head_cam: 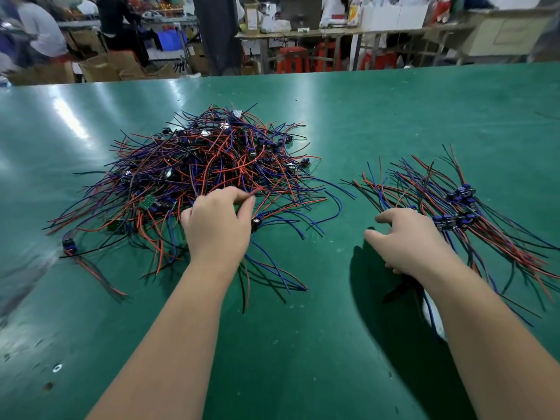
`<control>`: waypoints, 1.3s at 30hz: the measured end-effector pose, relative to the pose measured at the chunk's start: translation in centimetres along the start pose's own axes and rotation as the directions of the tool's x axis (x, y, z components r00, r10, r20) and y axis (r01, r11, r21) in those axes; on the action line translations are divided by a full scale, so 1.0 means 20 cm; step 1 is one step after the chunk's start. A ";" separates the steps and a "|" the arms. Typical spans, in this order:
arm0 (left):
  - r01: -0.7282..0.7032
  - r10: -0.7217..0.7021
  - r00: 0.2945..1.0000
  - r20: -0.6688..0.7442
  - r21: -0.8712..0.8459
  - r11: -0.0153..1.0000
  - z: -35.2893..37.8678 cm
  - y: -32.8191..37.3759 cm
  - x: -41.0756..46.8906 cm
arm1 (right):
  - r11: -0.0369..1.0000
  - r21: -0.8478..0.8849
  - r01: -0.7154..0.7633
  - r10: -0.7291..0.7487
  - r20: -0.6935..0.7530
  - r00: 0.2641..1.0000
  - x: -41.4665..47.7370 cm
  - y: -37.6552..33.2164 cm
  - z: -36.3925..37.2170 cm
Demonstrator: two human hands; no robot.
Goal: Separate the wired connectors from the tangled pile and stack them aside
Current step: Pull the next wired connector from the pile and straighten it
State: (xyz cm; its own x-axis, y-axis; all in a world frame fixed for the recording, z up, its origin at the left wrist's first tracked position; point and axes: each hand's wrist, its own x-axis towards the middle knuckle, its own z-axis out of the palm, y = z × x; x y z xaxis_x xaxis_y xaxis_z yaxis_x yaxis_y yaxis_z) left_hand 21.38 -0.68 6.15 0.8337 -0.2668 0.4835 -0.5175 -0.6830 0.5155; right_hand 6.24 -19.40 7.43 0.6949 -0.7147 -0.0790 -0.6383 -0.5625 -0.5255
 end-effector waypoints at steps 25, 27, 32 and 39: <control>0.641 0.264 0.761 0.592 -0.748 -0.172 -0.09 0.32 -0.09 | 0.552 0.773 0.311 -0.445 -0.042 0.895 -0.12 -0.16 0.12; 0.660 0.281 0.744 0.606 -0.733 -0.166 -0.08 0.32 -0.10 | 0.627 0.648 0.433 -0.471 -0.128 0.873 -0.12 -0.16 0.12; 0.636 0.217 0.739 0.638 -0.766 0.088 -0.05 0.30 -0.11 | 0.460 0.802 0.381 -0.300 -0.264 0.917 -0.11 -0.16 0.08; 0.333 0.320 0.847 0.424 -0.893 0.303 -0.01 0.34 -0.20 | 0.101 0.992 0.077 -0.209 -0.054 0.976 -0.12 -0.18 0.02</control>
State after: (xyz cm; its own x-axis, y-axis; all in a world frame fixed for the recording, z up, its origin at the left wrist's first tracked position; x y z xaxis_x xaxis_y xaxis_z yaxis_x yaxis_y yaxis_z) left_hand 14.53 -4.16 7.91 0.6222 -0.7330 0.2749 -0.0515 0.3120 0.9487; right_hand 7.05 -15.55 9.14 0.7937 -0.6032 0.0785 0.3176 0.3009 -0.8992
